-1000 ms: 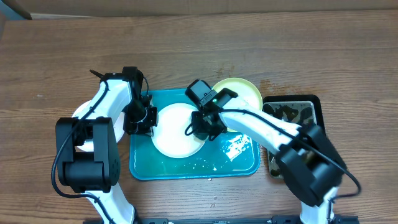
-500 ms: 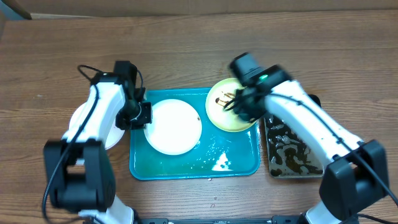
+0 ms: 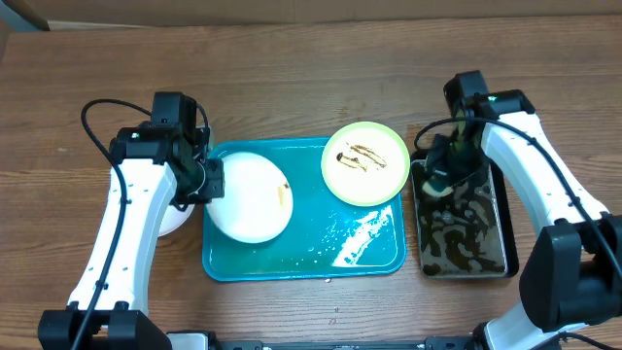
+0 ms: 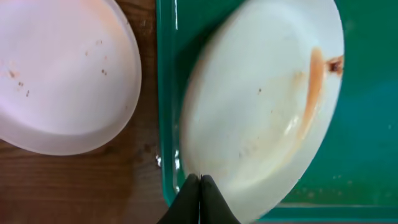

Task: Clean dirty plates on tray and stack at the side

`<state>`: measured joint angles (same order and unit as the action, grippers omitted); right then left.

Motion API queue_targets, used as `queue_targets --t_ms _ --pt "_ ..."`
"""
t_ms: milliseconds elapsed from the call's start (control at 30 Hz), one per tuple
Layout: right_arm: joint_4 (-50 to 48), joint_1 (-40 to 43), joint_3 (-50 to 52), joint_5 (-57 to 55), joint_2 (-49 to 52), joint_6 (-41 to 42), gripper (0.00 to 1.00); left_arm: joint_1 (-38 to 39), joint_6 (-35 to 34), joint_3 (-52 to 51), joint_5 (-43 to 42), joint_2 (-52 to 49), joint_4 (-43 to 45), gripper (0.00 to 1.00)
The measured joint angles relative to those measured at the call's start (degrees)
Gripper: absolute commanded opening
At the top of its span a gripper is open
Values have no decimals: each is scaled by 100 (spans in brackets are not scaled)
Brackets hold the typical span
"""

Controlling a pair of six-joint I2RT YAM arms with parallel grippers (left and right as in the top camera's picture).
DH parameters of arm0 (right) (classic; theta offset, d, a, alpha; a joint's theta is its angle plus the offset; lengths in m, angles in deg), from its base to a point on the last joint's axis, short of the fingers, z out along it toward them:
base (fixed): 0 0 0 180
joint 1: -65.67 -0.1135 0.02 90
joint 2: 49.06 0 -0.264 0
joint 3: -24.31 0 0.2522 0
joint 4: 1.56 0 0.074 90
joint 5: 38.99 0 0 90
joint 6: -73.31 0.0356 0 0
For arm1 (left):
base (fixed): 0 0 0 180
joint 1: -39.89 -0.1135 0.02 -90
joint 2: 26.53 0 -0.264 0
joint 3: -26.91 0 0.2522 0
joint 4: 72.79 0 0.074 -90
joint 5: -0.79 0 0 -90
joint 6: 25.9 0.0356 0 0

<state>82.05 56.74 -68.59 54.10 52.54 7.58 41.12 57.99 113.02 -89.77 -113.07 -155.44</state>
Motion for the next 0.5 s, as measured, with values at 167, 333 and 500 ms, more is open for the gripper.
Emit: queue_targets --t_ms 167,333,500 --pt "-127 -369 9 612 0 -437 4 164 0 0 4 2 -334 4" --pt "-420 -986 9 881 0 -570 4 219 2 0 9 2 -376 4" --pt "-863 -1711 9 1014 0 -610 4 219 -92 0 22 2 -376 20"
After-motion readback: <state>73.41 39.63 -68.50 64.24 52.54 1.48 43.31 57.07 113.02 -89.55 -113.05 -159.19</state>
